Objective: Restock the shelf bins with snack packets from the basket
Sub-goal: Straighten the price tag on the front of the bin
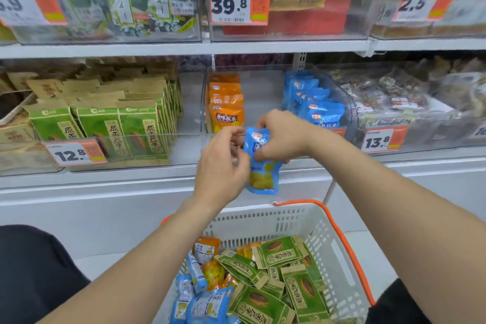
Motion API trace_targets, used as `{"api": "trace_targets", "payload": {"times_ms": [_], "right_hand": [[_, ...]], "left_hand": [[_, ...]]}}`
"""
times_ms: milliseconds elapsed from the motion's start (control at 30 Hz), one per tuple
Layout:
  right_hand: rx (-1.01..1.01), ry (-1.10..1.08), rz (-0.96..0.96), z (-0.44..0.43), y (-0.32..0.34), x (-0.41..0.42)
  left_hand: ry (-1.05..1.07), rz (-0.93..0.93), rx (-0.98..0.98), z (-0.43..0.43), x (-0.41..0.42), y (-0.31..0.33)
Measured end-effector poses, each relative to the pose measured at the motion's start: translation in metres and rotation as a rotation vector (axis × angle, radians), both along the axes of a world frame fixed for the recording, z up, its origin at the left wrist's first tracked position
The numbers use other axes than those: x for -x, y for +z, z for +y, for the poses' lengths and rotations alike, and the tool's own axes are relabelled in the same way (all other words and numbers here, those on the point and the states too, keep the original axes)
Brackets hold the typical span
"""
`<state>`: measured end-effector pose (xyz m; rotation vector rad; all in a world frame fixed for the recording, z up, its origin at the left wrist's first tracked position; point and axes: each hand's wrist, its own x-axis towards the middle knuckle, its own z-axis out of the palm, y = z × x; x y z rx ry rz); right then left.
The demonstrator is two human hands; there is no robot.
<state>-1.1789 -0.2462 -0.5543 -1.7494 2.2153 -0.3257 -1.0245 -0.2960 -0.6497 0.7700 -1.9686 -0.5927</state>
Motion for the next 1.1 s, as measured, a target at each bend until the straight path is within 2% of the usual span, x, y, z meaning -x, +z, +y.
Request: {"api": "trace_targets", "payload": {"times_ms": [100,233,367,500,633,733,833,933,1100], "right_hand": [[0.265,-0.062,0.045,0.003,0.022,0.011],[0.538,-0.215,0.043,0.002,0.027,0.027],[0.731,-0.209,-0.011,-0.014,0.014,0.054],[0.590,-0.165,0.258,-0.038,-0.006,0.073],[0.377,-0.149,0.439,-0.072,-0.016,0.072],[0.301,-0.168,0.539,-0.100,-0.017,0.077],[0.231,-0.211,0.592,-0.127,-0.014,0.084],[0.140,-0.255,0.604,-0.156,-0.007,0.091],[0.177,-0.260,0.638,-0.186,-0.012,0.103]], "left_hand": [[0.009,-0.074,0.177,-0.001,0.017,0.018],[0.008,-0.100,0.199,-0.009,0.047,0.044],[0.119,-0.341,0.292,-0.035,0.057,0.056],[0.086,-0.638,0.309,-0.060,0.057,0.062],[0.058,-0.788,0.395,-0.081,0.060,0.062],[0.097,-0.880,0.499,-0.092,0.065,0.065],[0.051,-0.895,0.423,-0.102,0.070,0.065],[0.037,-0.814,0.343,-0.111,0.073,0.063],[0.141,-0.820,0.384,-0.123,0.077,0.059]]}}
